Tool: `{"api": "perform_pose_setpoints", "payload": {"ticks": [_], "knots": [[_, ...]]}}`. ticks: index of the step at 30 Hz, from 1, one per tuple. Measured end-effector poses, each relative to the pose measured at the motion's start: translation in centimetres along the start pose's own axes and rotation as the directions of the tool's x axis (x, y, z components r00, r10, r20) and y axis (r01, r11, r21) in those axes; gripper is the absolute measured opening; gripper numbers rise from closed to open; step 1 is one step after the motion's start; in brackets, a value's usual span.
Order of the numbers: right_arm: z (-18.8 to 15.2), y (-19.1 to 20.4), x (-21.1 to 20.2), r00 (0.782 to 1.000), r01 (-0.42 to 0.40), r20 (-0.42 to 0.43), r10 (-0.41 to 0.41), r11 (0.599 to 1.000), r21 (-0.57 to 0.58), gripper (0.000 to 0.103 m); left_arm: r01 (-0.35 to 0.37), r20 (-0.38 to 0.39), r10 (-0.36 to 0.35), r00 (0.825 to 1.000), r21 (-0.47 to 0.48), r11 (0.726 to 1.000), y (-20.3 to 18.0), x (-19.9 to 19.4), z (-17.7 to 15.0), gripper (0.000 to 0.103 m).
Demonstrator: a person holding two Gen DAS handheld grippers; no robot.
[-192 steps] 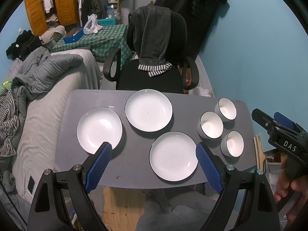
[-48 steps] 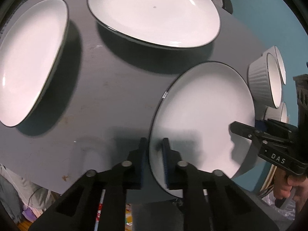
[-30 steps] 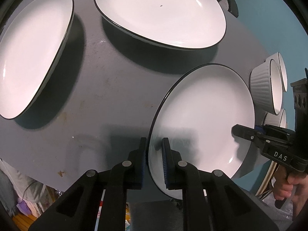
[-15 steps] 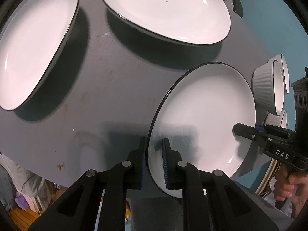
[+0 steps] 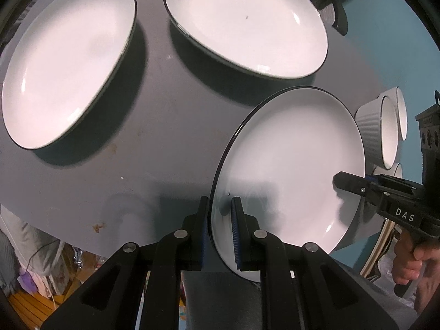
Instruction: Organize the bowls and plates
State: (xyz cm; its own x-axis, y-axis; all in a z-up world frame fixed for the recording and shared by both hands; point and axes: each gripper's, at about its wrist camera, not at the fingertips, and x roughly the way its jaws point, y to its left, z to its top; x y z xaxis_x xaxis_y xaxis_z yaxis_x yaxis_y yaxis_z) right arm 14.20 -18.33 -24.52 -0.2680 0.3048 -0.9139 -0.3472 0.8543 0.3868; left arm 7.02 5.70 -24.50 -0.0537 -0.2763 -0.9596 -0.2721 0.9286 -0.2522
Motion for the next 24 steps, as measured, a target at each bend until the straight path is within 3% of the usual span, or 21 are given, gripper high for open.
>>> {"api": "perform_pose_setpoints", "payload": {"ticks": [11,24], "knots": [[2.3,2.1,-1.7,0.999,-0.004,0.035,0.005,0.999,-0.041,0.014,0.014,0.042,-0.014,0.999,-0.011,1.0,1.0,-2.4,1.8,0.014],[6.9,4.2,-2.8,0.998,0.015,0.069,-0.008,0.995,-0.101,0.014,-0.028,0.095,0.028,0.995,-0.007,1.0,1.8,-4.7,7.2,0.016]]}}
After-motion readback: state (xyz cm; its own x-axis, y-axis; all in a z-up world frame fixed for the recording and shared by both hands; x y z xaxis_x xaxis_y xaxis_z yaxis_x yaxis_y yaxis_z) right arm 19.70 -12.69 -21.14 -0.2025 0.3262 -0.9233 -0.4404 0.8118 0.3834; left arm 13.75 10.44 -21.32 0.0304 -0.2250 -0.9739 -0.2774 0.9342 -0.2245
